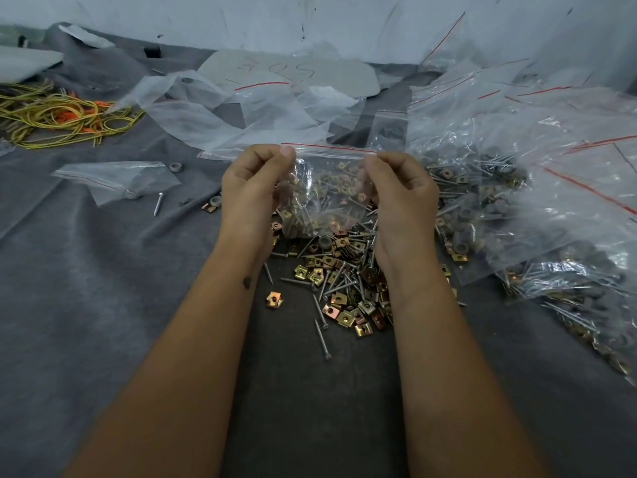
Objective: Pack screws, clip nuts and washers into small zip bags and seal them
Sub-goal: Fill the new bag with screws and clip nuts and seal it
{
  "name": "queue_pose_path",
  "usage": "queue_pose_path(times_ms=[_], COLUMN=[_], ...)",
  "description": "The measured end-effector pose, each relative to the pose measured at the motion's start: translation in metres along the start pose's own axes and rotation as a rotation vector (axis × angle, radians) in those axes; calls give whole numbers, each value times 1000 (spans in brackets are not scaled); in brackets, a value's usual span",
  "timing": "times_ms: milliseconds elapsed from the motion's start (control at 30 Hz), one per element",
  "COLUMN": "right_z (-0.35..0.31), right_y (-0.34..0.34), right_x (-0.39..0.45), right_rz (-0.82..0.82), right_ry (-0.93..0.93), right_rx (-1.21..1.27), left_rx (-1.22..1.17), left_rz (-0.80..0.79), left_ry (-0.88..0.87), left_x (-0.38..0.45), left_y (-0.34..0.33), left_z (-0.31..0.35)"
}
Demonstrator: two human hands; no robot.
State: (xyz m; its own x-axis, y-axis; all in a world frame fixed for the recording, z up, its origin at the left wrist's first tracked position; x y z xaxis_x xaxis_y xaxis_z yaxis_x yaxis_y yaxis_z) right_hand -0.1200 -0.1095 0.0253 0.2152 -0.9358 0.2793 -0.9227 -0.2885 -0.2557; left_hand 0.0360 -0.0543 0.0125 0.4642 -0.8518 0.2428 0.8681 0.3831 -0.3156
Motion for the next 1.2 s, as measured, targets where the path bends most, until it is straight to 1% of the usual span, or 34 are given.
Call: queue_pose_path(times_ms=[133,267,367,567,700,833,1000,1200], right_z=[0,2,3,4,4,7,9,7], right_y=[1,-1,-1,-1,-1,-4,-4,-7], right_x=[0,0,1,1,1,0,1,-1], right_rz=[17,-33,-40,-78,-77,-99,-113,-137], right_ry=[9,-36,-44,-14,-3,-62,-70,-109], right_rx=[21,36,21,-28,-69,-40,-48,5], left_rx=[-22,-50,-61,-118,-90,-54,-53,13], left_rz=[-34,-48,-68,-37,0,16,-88,-107], left_ry=[-17,-40,-22,-4,-21,-20,-26,-61], left_x=[0,-1,-2,0,0,0,-1,-1], left_y=[-3,-4,-6,-2,-3,-4,-6,-7], left_z=[1,2,2,1,-3,-4,-1,-3])
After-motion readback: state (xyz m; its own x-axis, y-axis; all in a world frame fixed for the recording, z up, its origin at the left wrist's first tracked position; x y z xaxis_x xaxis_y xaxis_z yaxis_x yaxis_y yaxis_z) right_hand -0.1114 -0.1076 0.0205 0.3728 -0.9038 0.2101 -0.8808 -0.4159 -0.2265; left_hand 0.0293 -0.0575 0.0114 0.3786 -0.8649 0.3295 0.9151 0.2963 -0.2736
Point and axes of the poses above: each hand's wrist, its own x-axis towards the middle knuckle, its own y-axis out of the back of the hand, z = x × y, the point moved 3 cm from there along x, towards the middle knuckle, and after that the axes turned 8 degrees about -z, right-handed, at the moved point
